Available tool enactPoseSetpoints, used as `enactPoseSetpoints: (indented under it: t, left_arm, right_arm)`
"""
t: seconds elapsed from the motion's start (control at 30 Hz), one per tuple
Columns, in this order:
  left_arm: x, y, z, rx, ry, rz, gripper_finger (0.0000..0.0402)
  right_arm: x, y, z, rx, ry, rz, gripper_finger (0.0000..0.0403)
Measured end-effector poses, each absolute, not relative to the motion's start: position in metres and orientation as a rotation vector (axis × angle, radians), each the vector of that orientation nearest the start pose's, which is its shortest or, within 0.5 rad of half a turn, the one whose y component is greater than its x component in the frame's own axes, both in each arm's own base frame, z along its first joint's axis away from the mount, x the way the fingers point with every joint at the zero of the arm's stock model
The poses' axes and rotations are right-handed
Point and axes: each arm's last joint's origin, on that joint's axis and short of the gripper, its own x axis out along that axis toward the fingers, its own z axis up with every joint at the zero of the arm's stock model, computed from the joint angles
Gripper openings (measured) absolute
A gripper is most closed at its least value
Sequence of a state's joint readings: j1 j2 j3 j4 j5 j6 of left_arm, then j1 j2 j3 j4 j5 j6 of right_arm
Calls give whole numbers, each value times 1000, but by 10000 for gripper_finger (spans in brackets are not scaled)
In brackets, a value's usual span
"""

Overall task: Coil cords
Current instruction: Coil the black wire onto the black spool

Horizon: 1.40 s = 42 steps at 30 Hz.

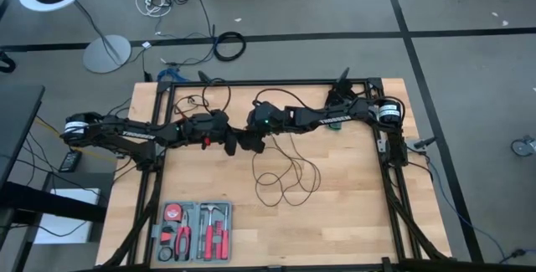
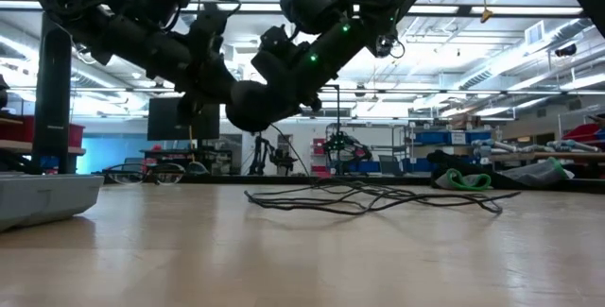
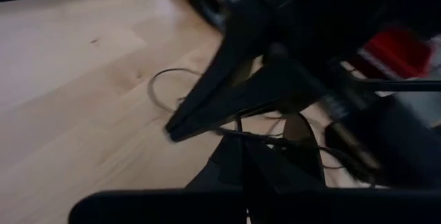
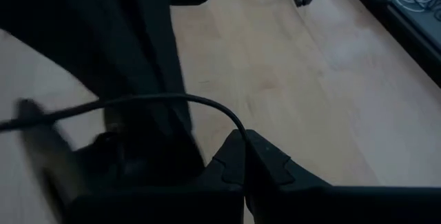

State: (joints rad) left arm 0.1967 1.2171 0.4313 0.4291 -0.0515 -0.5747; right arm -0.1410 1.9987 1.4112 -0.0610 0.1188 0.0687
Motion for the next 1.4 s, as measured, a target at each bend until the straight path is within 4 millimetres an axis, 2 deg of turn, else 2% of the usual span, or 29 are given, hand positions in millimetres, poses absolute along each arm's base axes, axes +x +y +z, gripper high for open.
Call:
enactPoseSetpoints:
  t: [0.3,0.57,1.13,1.4]
  left_arm:
    - [230,47,187,-570,281,319,0]
    - [228,48,183,-549,305,397,0]
    - [222,50,173,-530,408,518,0]
    - [218,52,168,-494,446,625,0]
  right_arm:
    - [439,-66,200,53,640,-264,0]
    - [439,-66,200,51,640,-272,7]
    - [440,-64,200,57,631,-248,94]
    - [437,-62,196,89,683,-256,114]
